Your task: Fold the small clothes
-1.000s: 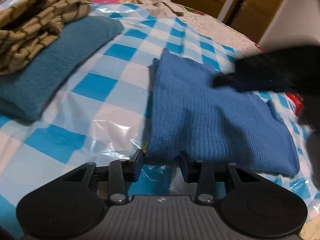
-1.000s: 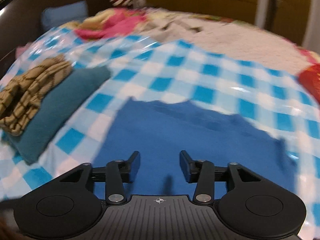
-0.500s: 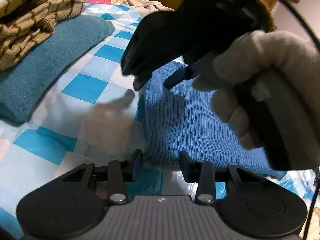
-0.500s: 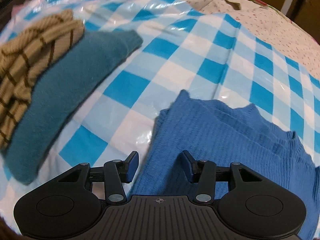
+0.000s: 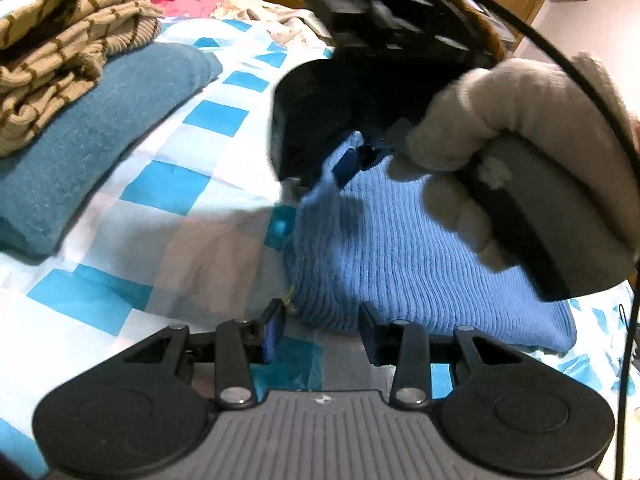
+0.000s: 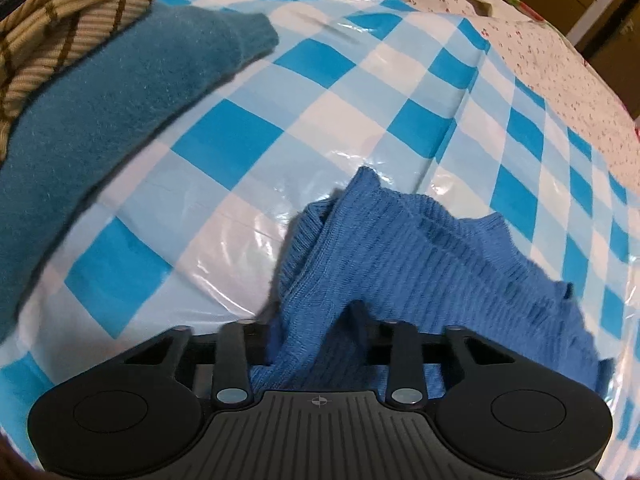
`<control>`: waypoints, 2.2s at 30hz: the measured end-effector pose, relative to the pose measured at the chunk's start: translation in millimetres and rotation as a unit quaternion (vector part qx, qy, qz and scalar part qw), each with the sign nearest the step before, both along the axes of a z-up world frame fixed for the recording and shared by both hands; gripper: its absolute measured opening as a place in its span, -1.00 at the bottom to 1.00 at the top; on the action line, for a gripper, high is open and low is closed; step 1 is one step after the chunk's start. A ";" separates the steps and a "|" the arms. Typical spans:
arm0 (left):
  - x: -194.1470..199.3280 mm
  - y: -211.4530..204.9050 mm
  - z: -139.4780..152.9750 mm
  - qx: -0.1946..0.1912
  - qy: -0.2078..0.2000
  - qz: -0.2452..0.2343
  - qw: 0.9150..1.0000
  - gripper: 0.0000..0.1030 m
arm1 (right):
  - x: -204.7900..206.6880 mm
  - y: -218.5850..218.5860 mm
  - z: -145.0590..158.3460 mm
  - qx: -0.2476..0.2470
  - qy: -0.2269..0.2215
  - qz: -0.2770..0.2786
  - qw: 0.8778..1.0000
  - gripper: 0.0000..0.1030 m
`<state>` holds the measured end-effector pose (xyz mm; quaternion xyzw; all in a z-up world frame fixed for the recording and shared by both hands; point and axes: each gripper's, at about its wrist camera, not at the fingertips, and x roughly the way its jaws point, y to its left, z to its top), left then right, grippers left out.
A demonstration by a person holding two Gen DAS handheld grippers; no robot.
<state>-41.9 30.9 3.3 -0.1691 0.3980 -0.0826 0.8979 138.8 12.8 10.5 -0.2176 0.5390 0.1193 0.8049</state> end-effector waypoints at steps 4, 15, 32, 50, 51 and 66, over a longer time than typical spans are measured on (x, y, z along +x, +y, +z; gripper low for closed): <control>-8.4 -2.6 2.6 0.006 -0.007 0.006 1.000 -0.05 | -1.8 -12.9 13.9 0.016 0.000 -0.001 1.000 -0.75; 13.1 -15.3 1.0 0.027 0.001 0.001 1.000 0.04 | -12.5 -50.4 41.6 0.077 -0.007 -0.016 0.997 -0.78; 21.2 -56.1 21.2 0.028 -0.045 -0.070 0.996 -0.57 | -17.7 -119.2 70.5 0.123 -0.022 -0.044 0.991 -0.80; 30.0 -195.5 36.1 0.065 -0.073 -0.227 0.969 -0.57 | -36.7 -290.4 82.9 0.183 -0.060 -0.175 0.966 -0.81; 30.5 -201.5 34.0 0.067 -0.072 -0.233 0.967 -0.57 | -38.9 -298.4 79.8 0.186 -0.059 -0.183 0.963 -0.81; 43.2 -257.4 24.3 0.099 -0.063 -0.258 0.959 -0.57 | -32.1 -347.0 60.5 0.214 -0.077 -0.210 0.951 -0.81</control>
